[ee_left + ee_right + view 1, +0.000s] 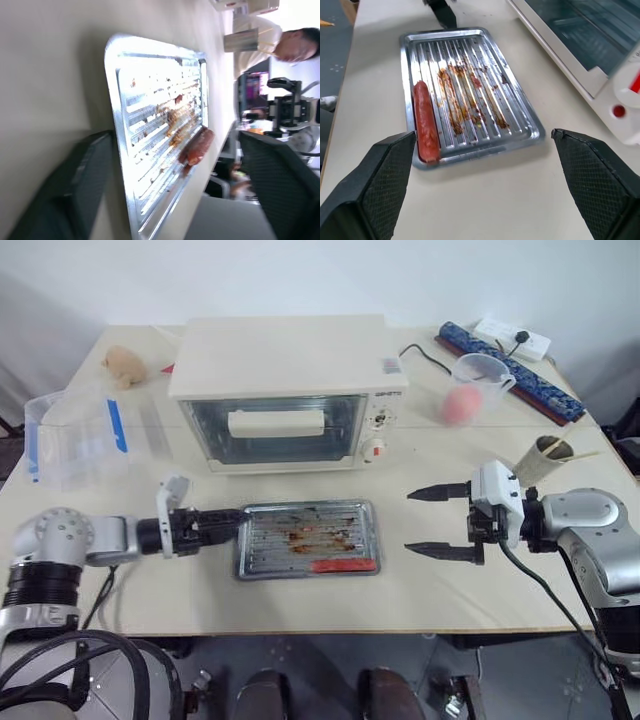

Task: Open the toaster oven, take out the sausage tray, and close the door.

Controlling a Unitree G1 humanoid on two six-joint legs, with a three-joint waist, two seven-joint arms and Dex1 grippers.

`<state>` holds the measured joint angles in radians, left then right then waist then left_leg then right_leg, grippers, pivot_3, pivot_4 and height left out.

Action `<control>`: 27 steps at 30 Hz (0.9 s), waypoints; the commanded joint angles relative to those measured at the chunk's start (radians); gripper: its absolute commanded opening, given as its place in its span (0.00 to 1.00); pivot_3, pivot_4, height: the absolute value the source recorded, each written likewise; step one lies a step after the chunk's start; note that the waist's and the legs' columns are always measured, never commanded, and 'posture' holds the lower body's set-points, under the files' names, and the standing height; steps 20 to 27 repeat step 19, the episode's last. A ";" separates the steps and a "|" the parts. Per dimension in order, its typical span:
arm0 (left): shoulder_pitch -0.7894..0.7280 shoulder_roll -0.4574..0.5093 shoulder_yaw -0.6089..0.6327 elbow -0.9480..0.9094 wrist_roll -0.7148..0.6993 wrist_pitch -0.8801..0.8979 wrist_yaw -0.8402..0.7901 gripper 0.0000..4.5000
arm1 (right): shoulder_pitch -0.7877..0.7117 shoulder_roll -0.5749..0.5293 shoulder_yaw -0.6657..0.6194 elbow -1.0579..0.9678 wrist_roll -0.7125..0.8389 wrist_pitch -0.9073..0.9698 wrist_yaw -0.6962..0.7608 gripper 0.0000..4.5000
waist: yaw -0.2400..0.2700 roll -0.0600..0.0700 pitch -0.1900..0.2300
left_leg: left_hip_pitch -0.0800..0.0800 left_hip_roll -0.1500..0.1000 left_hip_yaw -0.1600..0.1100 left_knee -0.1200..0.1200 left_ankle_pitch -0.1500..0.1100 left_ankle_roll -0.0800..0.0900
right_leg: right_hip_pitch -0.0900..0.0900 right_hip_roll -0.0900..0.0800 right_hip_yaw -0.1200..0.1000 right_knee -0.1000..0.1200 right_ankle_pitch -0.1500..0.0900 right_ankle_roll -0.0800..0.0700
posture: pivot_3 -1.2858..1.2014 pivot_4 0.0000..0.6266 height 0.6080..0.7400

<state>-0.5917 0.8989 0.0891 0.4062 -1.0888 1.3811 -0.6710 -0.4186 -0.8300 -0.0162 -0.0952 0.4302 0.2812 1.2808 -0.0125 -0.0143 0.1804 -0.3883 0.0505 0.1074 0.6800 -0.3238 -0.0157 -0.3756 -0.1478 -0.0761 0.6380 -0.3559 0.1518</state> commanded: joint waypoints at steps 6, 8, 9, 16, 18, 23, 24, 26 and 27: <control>0.242 0.029 0.133 -0.252 0.346 -0.830 -0.382 1.00 | -0.051 -0.007 -0.009 0.077 -0.036 -0.070 0.018 1.00 | -0.011 0.000 0.000 | -0.002 0.000 0.001 -0.002 -0.001 0.000 | -0.001 -0.001 -0.001 -0.003 0.000 0.000 | 0.52 0.24 1.00; 0.330 0.049 0.132 -0.276 0.426 -0.978 -0.481 1.00 | -0.036 -0.010 0.000 0.110 -0.058 -0.099 0.025 1.00 | -0.012 -0.002 0.001 | -0.003 0.000 0.001 -0.002 -0.001 0.000 | -0.001 -0.001 -0.002 -0.004 0.000 0.000 | 0.52 0.24 1.00; 0.360 0.053 0.133 -0.270 0.457 -1.045 -0.522 1.00 | -0.029 -0.011 0.003 0.127 -0.069 -0.115 0.027 1.00 | -0.013 -0.002 0.001 | -0.003 0.000 0.001 -0.003 -0.001 0.000 | -0.001 -0.001 -0.002 -0.005 0.000 0.000 | 0.52 0.24 1.00; 0.420 0.028 0.197 -0.164 0.460 -1.175 -0.707 1.00 | 0.050 -0.013 -0.009 0.237 -0.150 -0.235 0.000 1.00 | -0.010 -0.002 0.002 | -0.002 0.000 0.003 -0.003 -0.002 0.002 | -0.001 -0.001 -0.002 -0.006 0.000 0.000 | 0.52 0.24 1.00; 0.407 0.018 0.203 -0.145 0.463 -1.170 -0.707 1.00 | 0.073 -0.012 -0.016 0.242 -0.157 -0.245 -0.013 1.00 | -0.012 -0.002 0.002 | -0.002 0.000 0.003 -0.003 -0.002 0.002 | -0.001 -0.001 -0.002 -0.005 0.000 0.001 | 0.52 0.24 1.00; 0.404 0.017 0.206 -0.139 0.464 -1.165 -0.708 1.00 | 0.080 -0.011 -0.019 0.243 -0.158 -0.248 -0.018 1.00 | -0.012 -0.002 0.002 | -0.002 0.000 0.003 -0.003 -0.002 0.002 | -0.001 -0.001 -0.002 -0.005 0.000 0.001 | 0.52 0.24 1.00; 0.404 0.017 0.206 -0.139 0.464 -1.165 -0.708 1.00 | 0.080 -0.011 -0.019 0.243 -0.158 -0.248 -0.018 1.00 | -0.012 -0.002 0.002 | -0.002 0.000 0.003 -0.003 -0.002 0.002 | -0.001 -0.001 -0.002 -0.005 0.000 0.001 | 0.52 0.24 1.00; 0.404 0.017 0.206 -0.139 0.464 -1.165 -0.708 1.00 | 0.080 -0.011 -0.019 0.243 -0.158 -0.248 -0.018 1.00 | -0.012 -0.002 0.002 | -0.002 0.000 0.003 -0.003 -0.002 0.002 | -0.001 -0.001 -0.002 -0.005 0.000 0.001 | 0.52 0.24 1.00; 0.404 0.017 0.206 -0.139 0.464 -1.165 -0.708 1.00 | 0.080 -0.011 -0.019 0.243 -0.158 -0.248 -0.018 1.00 | -0.012 -0.002 0.002 | -0.002 0.000 0.003 -0.003 -0.002 0.002 | -0.001 -0.001 -0.002 -0.005 0.000 0.001 | 0.52 0.24 1.00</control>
